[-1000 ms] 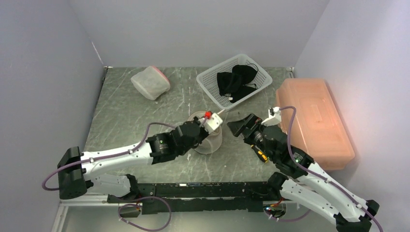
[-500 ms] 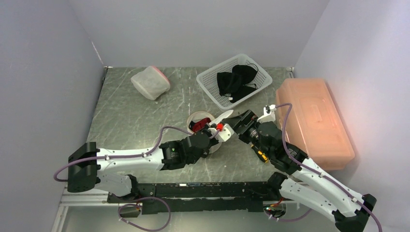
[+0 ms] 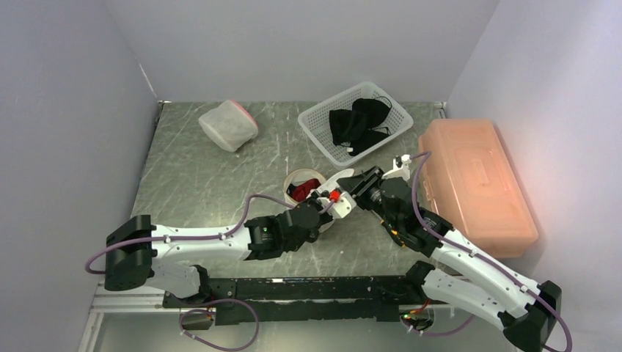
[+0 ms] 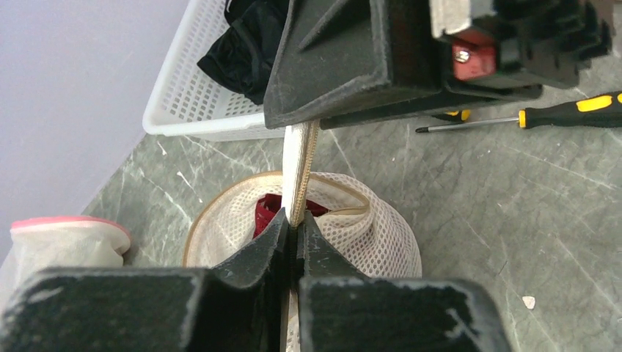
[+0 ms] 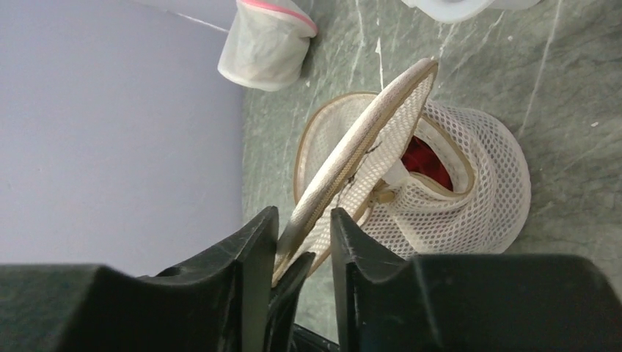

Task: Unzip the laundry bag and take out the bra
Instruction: Open the laundry bag at the center of the board.

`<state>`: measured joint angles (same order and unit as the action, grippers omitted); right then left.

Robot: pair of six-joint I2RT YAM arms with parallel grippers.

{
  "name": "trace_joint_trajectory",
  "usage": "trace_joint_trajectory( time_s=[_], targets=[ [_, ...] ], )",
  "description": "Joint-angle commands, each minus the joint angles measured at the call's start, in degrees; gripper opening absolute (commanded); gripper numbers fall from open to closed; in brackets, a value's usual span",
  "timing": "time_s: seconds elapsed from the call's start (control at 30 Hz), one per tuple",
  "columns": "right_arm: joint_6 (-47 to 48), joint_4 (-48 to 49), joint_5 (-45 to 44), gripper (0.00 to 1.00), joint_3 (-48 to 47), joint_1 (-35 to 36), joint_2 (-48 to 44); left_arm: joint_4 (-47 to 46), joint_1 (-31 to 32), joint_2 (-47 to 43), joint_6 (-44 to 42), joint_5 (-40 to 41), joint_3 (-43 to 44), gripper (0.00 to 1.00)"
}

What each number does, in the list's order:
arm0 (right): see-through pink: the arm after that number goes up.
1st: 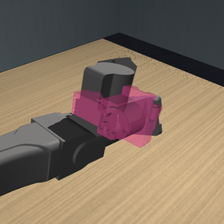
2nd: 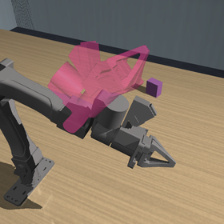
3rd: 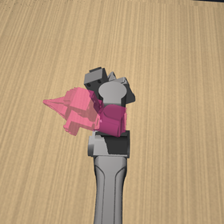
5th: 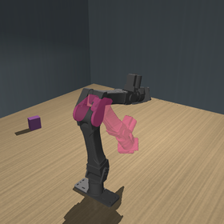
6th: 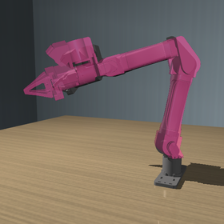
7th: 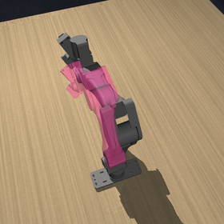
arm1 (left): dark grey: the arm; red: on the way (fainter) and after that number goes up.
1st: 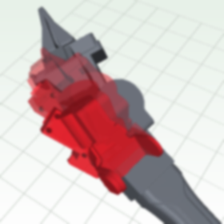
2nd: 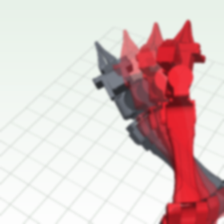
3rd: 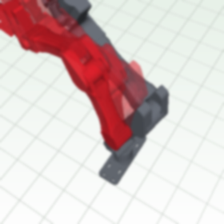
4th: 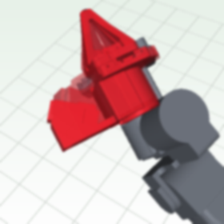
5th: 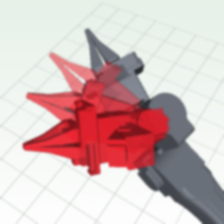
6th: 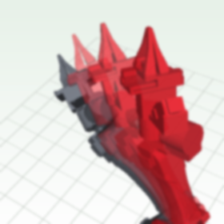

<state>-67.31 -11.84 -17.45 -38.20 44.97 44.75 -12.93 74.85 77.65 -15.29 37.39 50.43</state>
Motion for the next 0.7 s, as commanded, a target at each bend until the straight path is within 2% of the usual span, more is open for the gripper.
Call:
trace_joint_trajectory(
  time_s=[0.0,0.1,0.13,0.23,0.37,0.5,0.67],
  targets=[
    [1.01,4.25,-0.53,0.29,0.18,-0.55,0.28,-1.34,0.82,-0.28,2.03,0.61,0.33,0.15],
    [4.0,3.06,-0.92,0.1,0.37,-0.58,-0.66,2.33,0.84,-1.3,5.38,3.98,1.27,0.47],
    [5.47,2.04,-1.28,0.01,0.29,-0.54,-1.33,3.9,0.83,-1.97,6.52,5.05,1.64,0.56],
    [10.66,-2.19,-2.85,0.0,0.13,-0.67,-3.84,8.9,0.39,-4.9,9.62,4.77,2.48,0.8],
    [19.48,-4.11,-1.25,0.0,2.37,-0.63,-7.72,19.53,-4.1,-7.69,19.92,0.49,5.76,0.84],
    [23.69,-7.06,-1.07,0.0,4.87,-0.67,-10.65,27.68,-15.41,-9.15,30.24,-9.95,7.83,0.83],
    [26.02,-7.21,0.19,0.0,8.74,-0.66,-14.33,31.55,-26.85,-8.04,38.84,-18.21,7.75,0.83]
  ],
)
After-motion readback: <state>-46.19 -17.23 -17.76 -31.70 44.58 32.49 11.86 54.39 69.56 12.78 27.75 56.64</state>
